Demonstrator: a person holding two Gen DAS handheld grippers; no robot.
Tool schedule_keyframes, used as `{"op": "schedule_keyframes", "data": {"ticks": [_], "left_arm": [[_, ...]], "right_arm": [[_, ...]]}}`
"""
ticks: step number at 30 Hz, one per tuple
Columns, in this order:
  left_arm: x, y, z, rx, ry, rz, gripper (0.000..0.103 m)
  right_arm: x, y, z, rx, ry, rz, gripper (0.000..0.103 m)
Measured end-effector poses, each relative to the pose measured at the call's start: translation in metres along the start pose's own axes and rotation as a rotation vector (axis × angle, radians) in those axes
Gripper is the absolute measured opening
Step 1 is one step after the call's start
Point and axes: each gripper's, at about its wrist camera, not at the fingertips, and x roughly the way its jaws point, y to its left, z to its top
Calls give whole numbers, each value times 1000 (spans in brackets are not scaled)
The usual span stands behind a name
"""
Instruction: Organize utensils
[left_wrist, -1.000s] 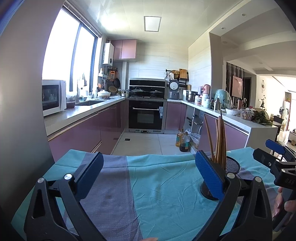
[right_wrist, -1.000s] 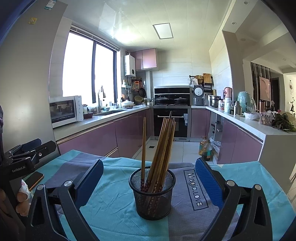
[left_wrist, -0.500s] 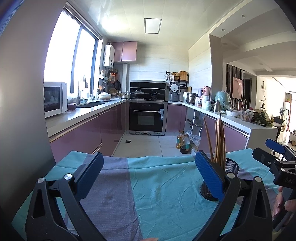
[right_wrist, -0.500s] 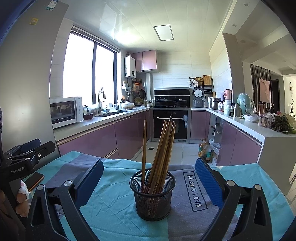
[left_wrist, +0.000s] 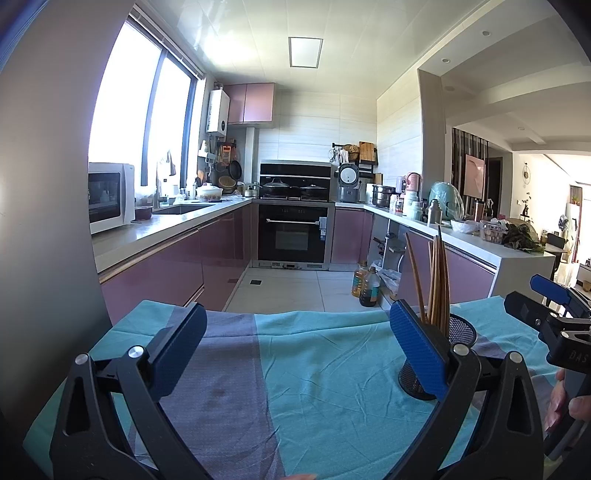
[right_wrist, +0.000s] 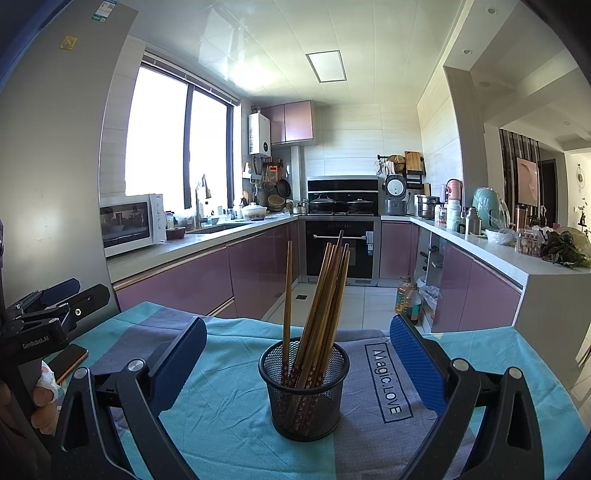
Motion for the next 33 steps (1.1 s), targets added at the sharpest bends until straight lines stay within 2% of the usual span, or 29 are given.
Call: {"op": "schedule_keyframes", "data": {"ticks": [33], "left_arm": [[1,-2,-2,4,3,2,97]], "right_arm": [[1,1,0,6,2,-6,96]]}}
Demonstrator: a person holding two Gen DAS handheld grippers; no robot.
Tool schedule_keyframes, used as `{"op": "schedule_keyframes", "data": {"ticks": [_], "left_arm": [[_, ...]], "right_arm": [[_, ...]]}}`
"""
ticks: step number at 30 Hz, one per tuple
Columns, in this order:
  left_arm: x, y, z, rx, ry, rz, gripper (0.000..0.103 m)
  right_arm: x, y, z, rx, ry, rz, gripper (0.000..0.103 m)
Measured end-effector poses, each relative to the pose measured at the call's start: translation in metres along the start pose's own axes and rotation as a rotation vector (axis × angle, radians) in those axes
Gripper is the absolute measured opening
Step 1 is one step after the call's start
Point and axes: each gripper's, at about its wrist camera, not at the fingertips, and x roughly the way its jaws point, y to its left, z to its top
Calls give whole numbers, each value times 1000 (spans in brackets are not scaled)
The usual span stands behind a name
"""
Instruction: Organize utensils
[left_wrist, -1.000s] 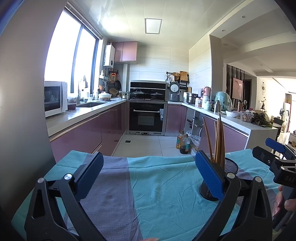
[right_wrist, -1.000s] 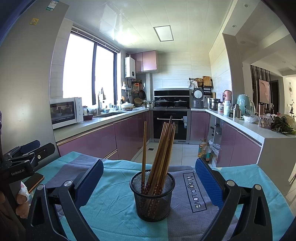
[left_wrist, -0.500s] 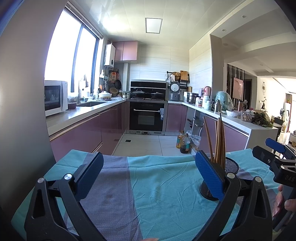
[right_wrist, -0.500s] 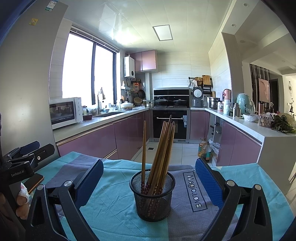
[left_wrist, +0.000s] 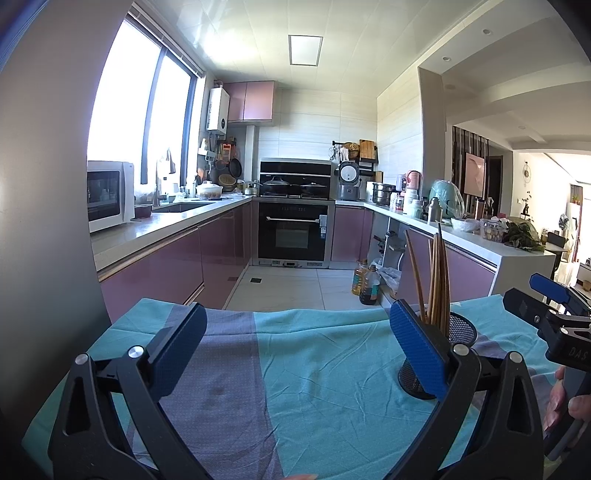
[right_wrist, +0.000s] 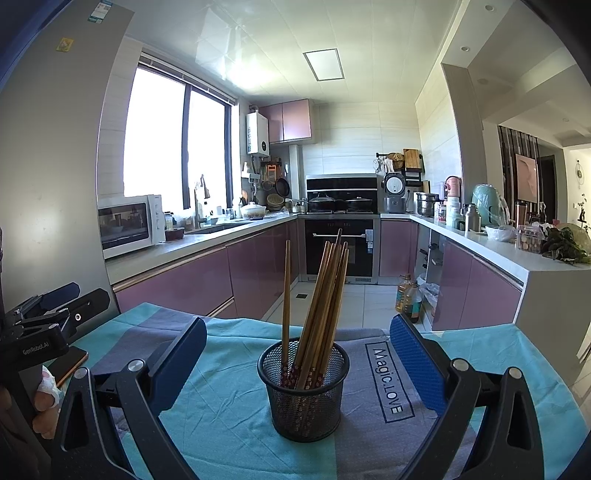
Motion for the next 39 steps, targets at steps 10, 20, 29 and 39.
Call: {"op": "schedule_keyframes", "data": {"ticks": [10,20,29,39], "left_arm": [[1,-2,0,1,-1,0,97],[0,-2,0,3,-1,0,97],[1,-3,0,2,-1,-2,97],[1,-3,0,2,-1,-2,97]], "right_arm": [[1,1,-1,3,-2,-2,96],[2,1,0,3,-2,-3,96],[2,1,-1,4,1,-4,96],[3,2,-1,5,1,-3,96]]}}
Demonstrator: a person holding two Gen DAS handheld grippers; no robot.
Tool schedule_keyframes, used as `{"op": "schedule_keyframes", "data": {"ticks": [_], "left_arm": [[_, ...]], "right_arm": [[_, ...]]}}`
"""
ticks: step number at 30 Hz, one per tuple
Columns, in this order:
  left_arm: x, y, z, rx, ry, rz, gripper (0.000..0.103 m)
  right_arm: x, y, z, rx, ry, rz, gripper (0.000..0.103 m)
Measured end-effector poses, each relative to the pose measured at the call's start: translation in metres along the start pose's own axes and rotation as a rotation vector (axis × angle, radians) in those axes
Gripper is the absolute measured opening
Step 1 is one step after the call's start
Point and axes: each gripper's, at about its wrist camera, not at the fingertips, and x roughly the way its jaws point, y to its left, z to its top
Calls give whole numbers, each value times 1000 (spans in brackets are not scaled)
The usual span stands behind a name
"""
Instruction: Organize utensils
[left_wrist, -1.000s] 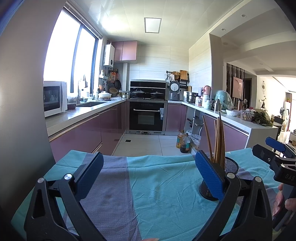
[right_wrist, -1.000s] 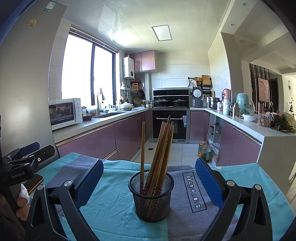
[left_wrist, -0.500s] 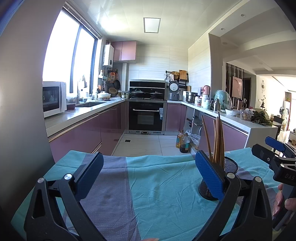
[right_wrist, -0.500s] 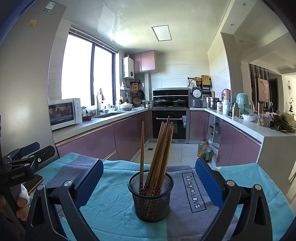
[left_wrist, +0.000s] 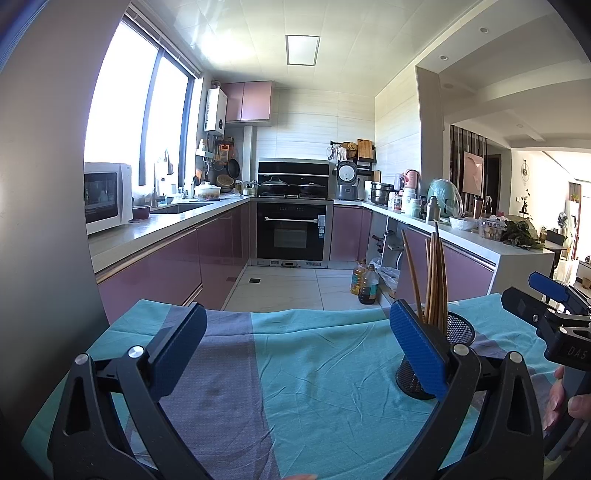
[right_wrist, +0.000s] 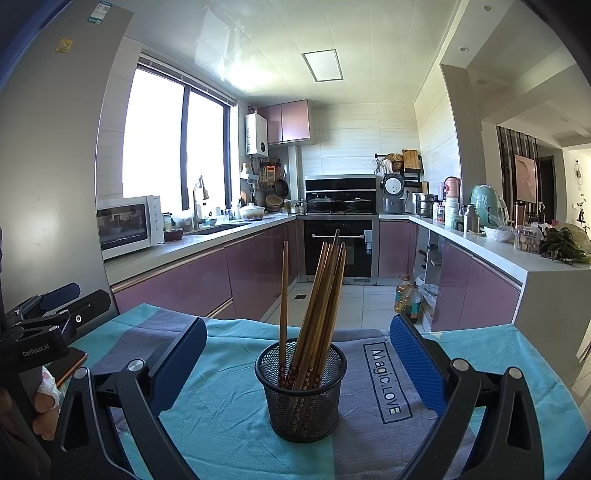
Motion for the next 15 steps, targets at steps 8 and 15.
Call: {"op": "schedule_keyframes", "data": {"ticks": [8,15], "left_arm": [[0,0,0,0,0,1,97],[0,0,0,2,0,1,97]], "right_arm": [[0,0,0,3,-3,-4,96],[0,0,0,4,-4,-4,96]]}}
